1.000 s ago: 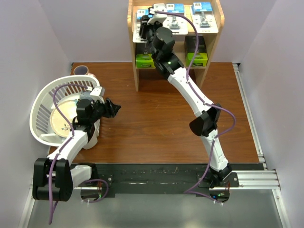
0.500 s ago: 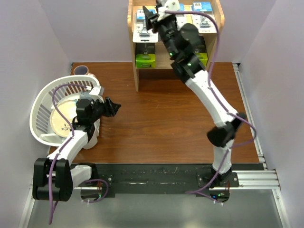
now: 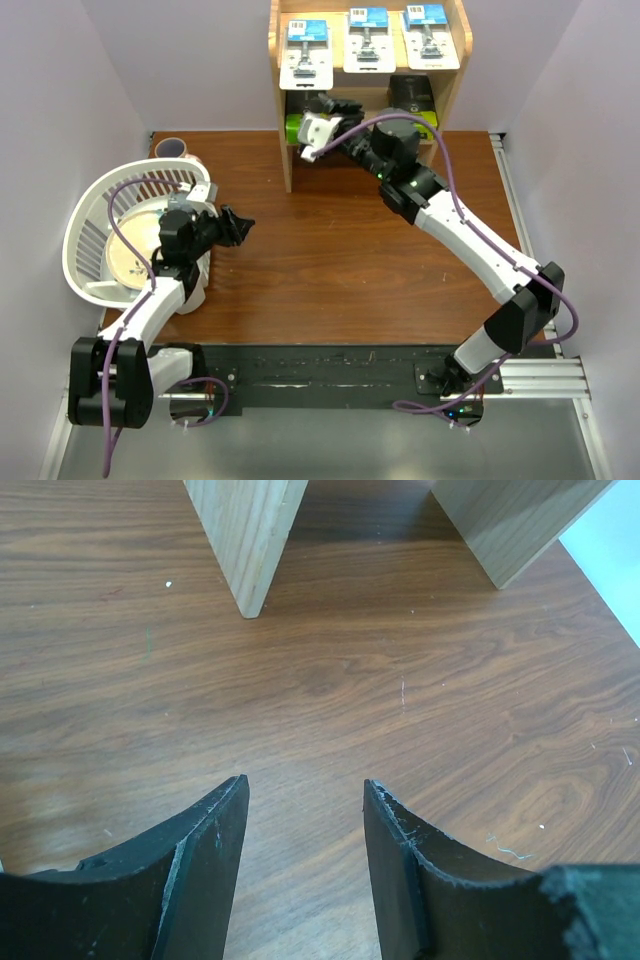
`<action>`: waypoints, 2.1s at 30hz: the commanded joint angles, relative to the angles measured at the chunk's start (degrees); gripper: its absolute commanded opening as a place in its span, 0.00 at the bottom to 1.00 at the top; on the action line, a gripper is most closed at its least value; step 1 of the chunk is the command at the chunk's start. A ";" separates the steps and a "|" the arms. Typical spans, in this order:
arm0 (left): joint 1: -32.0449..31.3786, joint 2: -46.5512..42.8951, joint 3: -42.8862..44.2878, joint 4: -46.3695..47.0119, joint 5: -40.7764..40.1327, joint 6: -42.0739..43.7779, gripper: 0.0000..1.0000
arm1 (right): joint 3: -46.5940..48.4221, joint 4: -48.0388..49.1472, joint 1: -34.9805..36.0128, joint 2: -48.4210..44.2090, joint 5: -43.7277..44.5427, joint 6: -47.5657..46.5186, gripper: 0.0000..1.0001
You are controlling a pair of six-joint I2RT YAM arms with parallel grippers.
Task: Place and organize the shaving razors onto the shelf
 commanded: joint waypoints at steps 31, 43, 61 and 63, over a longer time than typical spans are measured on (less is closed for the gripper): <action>0.70 0.48 -1.09 4.23 -0.97 -0.68 0.55 | -5.17 31.51 0.61 8.46 9.96 -28.08 0.57; 0.70 3.02 -0.92 7.04 -0.88 -2.00 0.55 | 0.10 27.75 0.43 11.36 10.13 -28.78 0.53; 0.61 4.78 0.22 8.45 -0.88 -2.70 0.54 | 4.68 21.94 -0.18 13.82 11.19 -30.27 0.29; 0.61 4.78 0.31 8.19 -0.88 -2.53 0.54 | 4.94 21.33 -0.27 14.00 10.75 -30.80 0.24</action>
